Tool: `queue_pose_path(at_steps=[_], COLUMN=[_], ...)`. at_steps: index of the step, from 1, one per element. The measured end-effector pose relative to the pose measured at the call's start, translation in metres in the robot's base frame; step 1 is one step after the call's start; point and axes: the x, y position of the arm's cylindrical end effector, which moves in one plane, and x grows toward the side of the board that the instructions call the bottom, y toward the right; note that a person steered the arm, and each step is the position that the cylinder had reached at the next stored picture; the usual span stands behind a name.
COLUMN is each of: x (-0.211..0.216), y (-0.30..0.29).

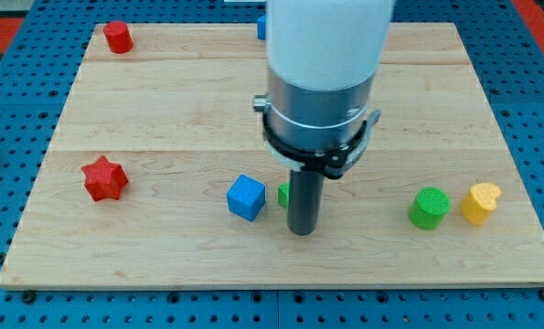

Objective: Move the red star to the left of the cube

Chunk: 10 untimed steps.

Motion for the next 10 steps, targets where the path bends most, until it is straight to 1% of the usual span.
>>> queue_pose_path(at_steps=[1, 3, 4, 5, 6, 7, 8, 9, 10], x=[0.018, -0.05, -0.068, -0.087, -0.092, -0.051, -0.079, -0.118, -0.069], y=[-0.059, -0.256, -0.308, -0.304, -0.263, -0.252, -0.257, -0.245, -0.218])
